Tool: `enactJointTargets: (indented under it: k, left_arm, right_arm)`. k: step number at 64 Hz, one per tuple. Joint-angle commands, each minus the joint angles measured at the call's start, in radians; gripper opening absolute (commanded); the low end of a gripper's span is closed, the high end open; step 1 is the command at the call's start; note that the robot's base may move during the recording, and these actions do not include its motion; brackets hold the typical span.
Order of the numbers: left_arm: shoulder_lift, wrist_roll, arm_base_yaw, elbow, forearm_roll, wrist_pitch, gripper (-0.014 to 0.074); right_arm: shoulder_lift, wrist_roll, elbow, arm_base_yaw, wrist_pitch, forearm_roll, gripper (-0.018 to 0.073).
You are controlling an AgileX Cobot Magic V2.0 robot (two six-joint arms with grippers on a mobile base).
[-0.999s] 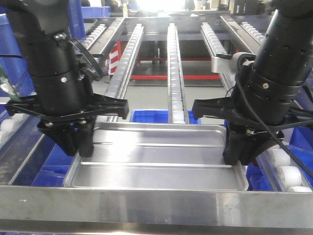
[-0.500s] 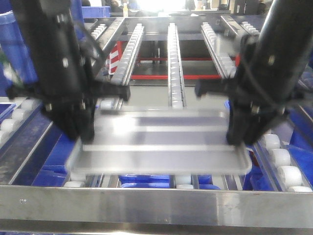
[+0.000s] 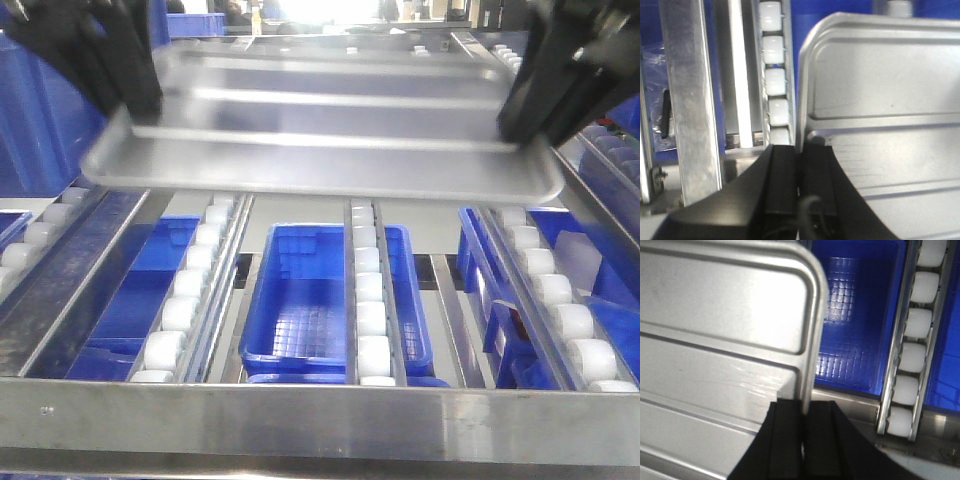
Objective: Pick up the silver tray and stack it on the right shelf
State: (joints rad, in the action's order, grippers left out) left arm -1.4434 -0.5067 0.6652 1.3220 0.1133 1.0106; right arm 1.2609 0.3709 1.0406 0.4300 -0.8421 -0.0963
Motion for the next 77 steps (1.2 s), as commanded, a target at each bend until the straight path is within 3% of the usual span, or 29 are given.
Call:
enactJointTargets:
  k: [1,19,77]
  left_arm:
    - [0.102,0.002,0.013,0.032,0.088,0.058,-0.0093]
    - [0.159,0.002,0.094,0.032,0.088,0.093,-0.0093]
    - [0.151,0.007,0.094,0.032,0.089,0.135,-0.0093]
  right_arm:
    - [-0.070,-0.020,0.028,-0.008,-0.063,0.067,0.0057]
    - [-0.116,-0.020,0.028,-0.008,-0.080,0.067,0.0057]
    - [-0.116,-0.020,0.028,-0.008,-0.098,0.067,0.0057]
